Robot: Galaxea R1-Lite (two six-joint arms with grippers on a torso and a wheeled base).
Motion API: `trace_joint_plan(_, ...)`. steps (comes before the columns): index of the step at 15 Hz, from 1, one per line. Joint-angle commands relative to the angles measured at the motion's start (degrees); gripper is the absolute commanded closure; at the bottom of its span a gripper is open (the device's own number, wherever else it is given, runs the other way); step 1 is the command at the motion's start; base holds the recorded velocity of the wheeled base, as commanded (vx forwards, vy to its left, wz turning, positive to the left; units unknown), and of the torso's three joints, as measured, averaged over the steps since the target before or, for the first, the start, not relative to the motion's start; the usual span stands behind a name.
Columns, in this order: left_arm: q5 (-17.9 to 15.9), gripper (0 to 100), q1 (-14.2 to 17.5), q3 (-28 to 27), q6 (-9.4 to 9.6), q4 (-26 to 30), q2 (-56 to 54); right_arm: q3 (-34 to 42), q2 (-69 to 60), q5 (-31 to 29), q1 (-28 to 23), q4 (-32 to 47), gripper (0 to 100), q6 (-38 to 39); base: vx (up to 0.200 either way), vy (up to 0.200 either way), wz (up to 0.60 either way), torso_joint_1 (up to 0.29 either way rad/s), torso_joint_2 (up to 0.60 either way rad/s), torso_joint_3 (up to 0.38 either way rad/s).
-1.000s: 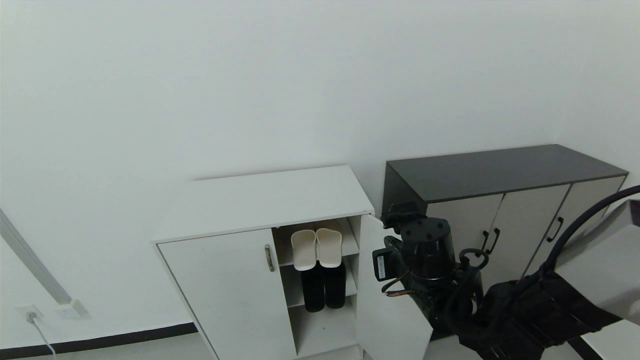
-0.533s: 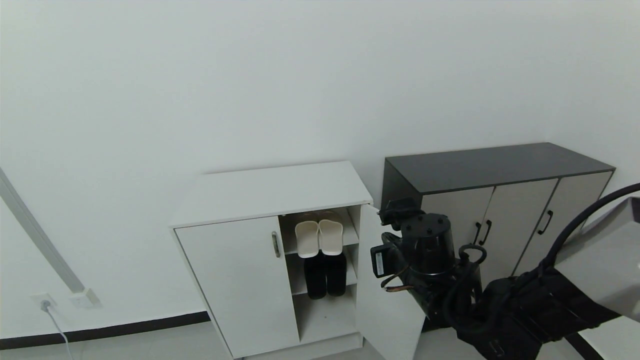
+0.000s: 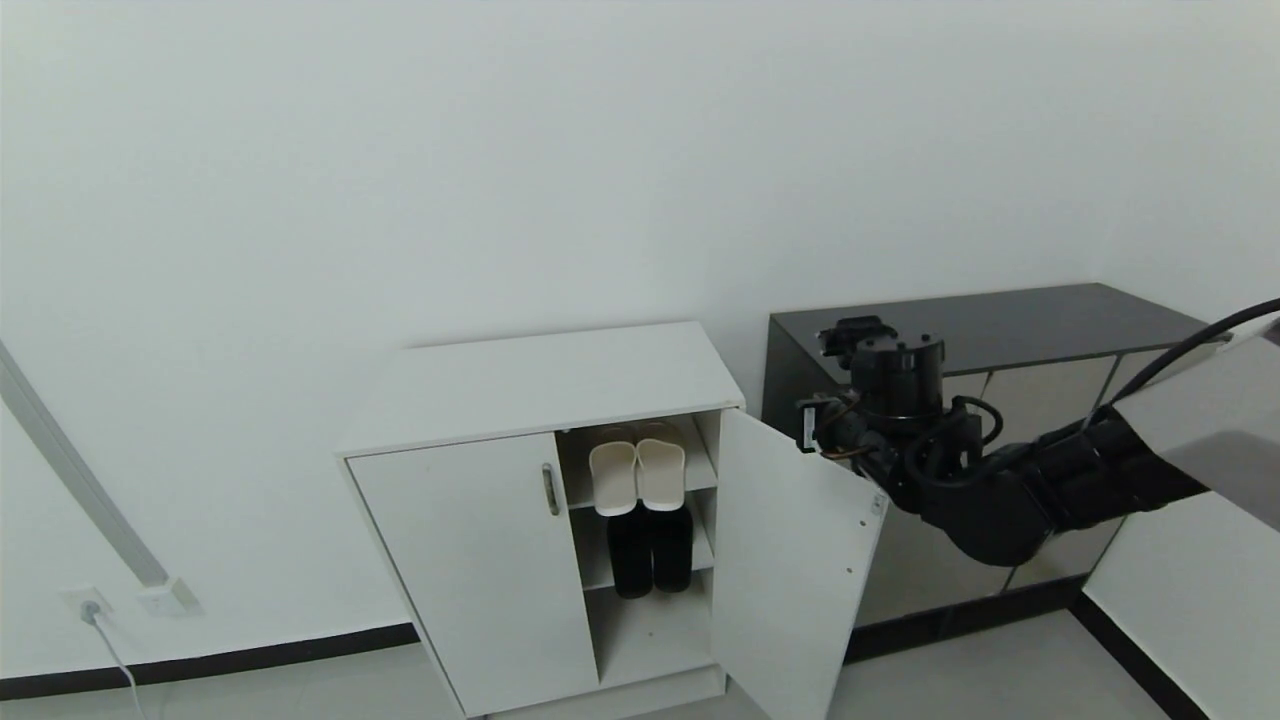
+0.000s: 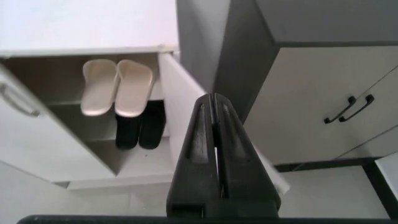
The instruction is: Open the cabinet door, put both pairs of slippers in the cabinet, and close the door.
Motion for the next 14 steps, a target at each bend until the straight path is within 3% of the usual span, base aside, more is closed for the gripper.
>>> trace_joint_plan(1,0.0,100,0.0,0.0,-0.04,0.0,0.1,-3.7,4.1,0.7,-2.9,0.4,100,0.1,0.0,0.0,0.0,0.0,0.0,0.0)
trace_joint_plan(7,0.0,100,0.0,0.0,-0.04,0.0,0.1,-7.1,10.1,5.4,-6.6,3.4,100,2.0,0.0,0.0,0.0,0.0,0.0,0.0)
trace_joint_plan(14,0.0,100,0.0,0.0,-0.04,0.0,0.1,-8.7,15.3,6.7,-9.0,3.4,100,3.0,0.0,0.0,0.0,0.0,0.0,0.0)
